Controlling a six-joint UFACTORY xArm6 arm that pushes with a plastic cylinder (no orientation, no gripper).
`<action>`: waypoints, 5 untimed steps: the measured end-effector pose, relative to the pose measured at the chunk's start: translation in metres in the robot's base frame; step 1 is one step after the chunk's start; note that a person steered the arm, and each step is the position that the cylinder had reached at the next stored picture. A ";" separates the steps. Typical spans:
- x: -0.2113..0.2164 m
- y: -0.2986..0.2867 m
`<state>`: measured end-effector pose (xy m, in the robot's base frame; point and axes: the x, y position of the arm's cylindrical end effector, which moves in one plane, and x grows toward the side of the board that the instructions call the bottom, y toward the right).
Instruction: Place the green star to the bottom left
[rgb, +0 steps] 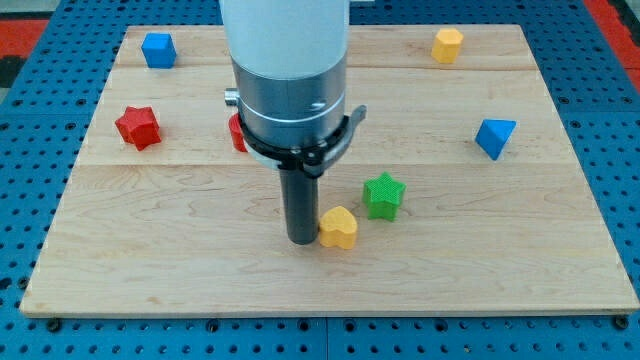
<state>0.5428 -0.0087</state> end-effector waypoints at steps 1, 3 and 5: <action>-0.007 0.058; -0.022 0.114; -0.034 0.169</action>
<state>0.5092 0.1603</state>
